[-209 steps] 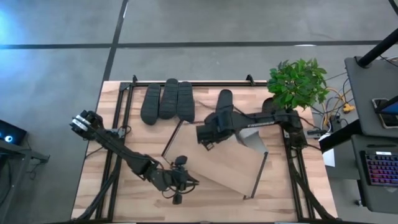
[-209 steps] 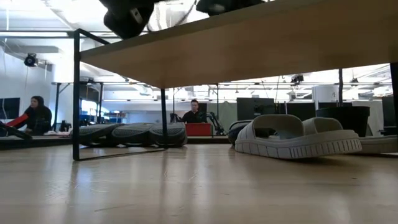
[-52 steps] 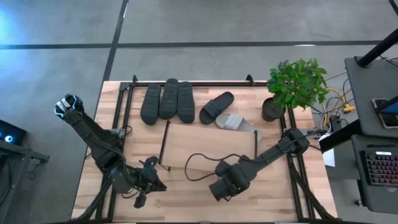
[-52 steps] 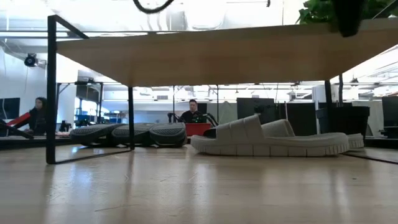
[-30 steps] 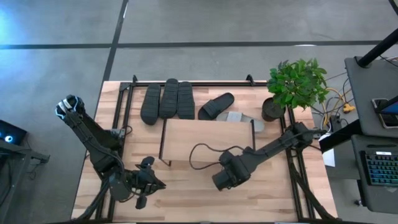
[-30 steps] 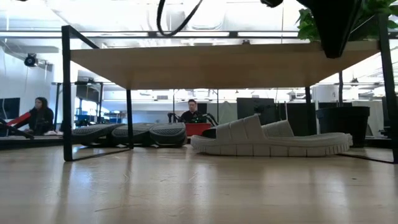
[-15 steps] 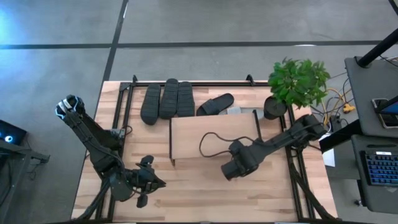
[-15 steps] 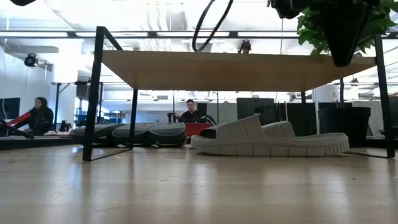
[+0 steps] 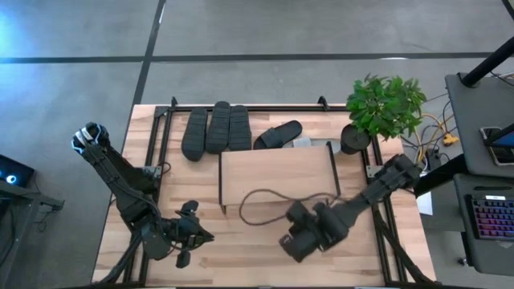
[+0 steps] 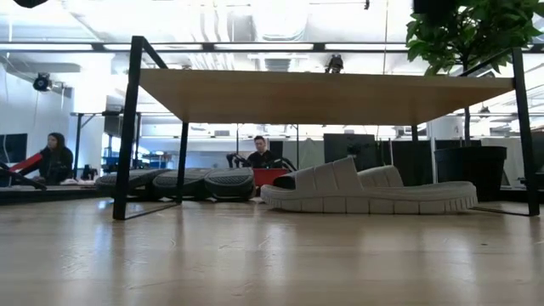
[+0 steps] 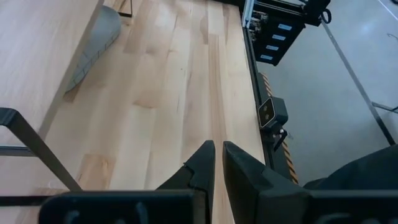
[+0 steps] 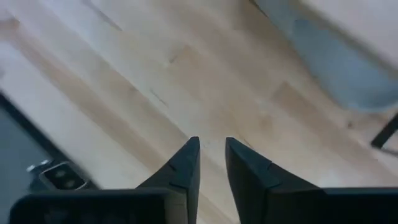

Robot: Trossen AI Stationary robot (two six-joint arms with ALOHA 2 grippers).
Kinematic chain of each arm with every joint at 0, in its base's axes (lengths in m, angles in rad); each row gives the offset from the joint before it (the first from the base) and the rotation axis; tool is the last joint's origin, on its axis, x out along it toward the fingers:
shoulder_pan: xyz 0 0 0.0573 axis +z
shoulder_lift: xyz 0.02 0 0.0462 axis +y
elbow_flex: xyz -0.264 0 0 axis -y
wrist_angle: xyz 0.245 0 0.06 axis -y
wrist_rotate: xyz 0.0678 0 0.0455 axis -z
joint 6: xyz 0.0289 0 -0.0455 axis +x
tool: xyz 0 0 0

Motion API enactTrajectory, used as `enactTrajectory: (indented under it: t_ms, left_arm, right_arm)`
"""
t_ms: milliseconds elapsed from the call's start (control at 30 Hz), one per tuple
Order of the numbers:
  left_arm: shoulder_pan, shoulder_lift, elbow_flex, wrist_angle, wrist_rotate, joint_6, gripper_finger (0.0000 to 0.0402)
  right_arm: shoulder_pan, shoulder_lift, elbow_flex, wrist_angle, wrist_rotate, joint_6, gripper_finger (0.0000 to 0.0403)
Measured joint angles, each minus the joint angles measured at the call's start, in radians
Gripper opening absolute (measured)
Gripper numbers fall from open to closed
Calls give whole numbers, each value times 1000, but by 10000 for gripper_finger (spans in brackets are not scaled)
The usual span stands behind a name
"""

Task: Pick and place slides into the shelf
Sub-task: Put the gray slipper under the shelf

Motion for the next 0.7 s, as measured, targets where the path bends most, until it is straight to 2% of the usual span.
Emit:
enactTrajectory:
  t_ms: [167, 333, 400, 567, 700]
  left_arm:
    - [-1, 0, -3, -44, 4, -11, 18]
    - [-1, 0, -3, -109, 28, -27, 18]
    - [-1, 0, -3, -119, 36, -27, 18]
    - [-1, 0, -4, -182, 36, -41, 18]
    - [-1, 0, -4, -269, 37, -100, 18]
  right_arm:
    - [91, 73, -7, 60, 100, 141, 135]
    - [170, 180, 3, 95, 441, 227, 193]
    - [175, 224, 3, 91, 513, 267, 205]
    - [154, 337, 3, 78, 527, 347, 216]
    - [123, 392, 3, -39, 549, 565, 215]
